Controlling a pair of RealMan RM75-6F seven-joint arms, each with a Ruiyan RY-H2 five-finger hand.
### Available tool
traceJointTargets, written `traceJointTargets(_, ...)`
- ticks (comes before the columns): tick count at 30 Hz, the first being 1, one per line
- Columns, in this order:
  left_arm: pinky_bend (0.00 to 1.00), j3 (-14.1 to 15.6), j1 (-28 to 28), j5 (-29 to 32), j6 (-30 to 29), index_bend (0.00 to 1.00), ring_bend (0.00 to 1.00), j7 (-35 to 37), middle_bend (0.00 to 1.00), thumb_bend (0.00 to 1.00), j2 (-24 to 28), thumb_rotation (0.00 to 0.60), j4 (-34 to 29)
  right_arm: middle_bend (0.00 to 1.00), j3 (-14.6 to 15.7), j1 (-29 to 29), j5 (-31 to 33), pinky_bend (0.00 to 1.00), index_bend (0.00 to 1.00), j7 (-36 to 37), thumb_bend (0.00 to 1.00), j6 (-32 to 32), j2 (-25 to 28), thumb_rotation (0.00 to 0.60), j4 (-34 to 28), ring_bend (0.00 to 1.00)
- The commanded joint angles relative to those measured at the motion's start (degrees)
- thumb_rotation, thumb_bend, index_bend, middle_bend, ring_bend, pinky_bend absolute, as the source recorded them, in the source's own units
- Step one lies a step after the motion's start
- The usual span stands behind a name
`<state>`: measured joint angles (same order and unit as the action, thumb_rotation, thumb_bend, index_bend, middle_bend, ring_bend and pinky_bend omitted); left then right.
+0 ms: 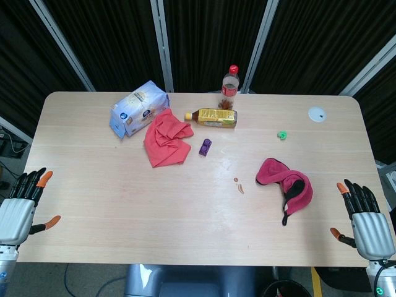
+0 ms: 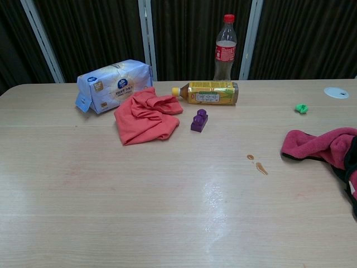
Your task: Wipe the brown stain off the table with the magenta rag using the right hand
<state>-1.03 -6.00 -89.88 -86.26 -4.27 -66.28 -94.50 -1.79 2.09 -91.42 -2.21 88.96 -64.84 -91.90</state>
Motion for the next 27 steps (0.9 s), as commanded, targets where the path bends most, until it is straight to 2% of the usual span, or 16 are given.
traceJointTargets(1,0.0,0.0,0.0,0.0,0.0,0.0,0.0,0.0,0.0,0.0,0.0,0.6,0.0,0.0,0.0,0.0,0.0,0.06,0.0,0.0,0.0,0.0,0.0,0.6,0.0,0.0)
traceJointTargets(15,0.0,0.0,-0.1,0.0,0.2,0.0,0.0,0.3,0.0,0.0,0.0,0.6,0.1,0.0,-0.1,0.3,0.4,0.06,0.0,0.2,0.0,-0.8,0.0,0.6,-0.4,0.0)
traceJointTargets(22,0.0,0.0,-0.3,-0.1,0.4,0.0,0.0,0.8,0.0,0.0,0.1,0.6,0.2,0.0,-1.0,3.6,4.5,0.06,0.0,-3.0,0.0,-8.3,0.0,0.6,-2.6,0.0)
traceJointTargets(27,0.0,0.0,-0.4,-0.2,0.5,0.0,0.0,0.8,0.0,0.0,0.0,0.6,0.1,0.0,-2.9,8.1,8.5,0.06,0.0,-8.5,0.0,-15.2,-3.4,0.6,-2.3,0.0)
